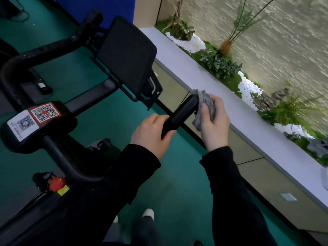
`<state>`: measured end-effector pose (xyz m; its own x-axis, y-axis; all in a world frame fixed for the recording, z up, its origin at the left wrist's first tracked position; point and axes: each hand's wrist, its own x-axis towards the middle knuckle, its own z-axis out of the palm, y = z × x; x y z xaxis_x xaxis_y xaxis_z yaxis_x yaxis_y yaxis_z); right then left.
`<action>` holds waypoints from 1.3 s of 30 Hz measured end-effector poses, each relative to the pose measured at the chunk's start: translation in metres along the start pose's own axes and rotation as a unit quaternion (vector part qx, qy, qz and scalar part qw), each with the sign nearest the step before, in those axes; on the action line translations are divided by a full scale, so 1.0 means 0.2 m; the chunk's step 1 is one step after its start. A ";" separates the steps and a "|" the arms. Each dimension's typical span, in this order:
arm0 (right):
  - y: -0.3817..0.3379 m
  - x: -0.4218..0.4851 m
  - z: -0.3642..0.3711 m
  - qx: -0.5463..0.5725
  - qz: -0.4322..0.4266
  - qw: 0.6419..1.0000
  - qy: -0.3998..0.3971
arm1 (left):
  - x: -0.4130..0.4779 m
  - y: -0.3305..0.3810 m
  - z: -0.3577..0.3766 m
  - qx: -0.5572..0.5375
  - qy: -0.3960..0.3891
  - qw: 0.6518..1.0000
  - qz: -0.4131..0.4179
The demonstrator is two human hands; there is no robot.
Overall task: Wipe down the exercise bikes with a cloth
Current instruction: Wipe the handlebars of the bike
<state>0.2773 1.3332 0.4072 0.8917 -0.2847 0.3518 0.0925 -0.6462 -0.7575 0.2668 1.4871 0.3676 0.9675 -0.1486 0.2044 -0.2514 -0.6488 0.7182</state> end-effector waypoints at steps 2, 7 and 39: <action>0.05 -0.07 -0.01 0.007 0.019 1.000 0.004 | 0.00 0.00 0.00 -0.002 -0.003 1.000 0.002; 0.09 -0.22 -0.05 -0.004 0.035 0.999 -0.019 | -0.01 -0.01 -0.02 -0.001 -0.016 1.000 0.019; 1.06 -0.77 -1.22 0.062 0.180 0.981 0.043 | -0.45 0.54 1.07 0.286 -0.277 0.910 0.113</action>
<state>0.0526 1.0681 0.3268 0.8360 -0.5413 0.0897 -0.1640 -0.4025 -0.9006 0.1584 1.2705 0.2843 0.7964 -0.5782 -0.1771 -0.5450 -0.8132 0.2042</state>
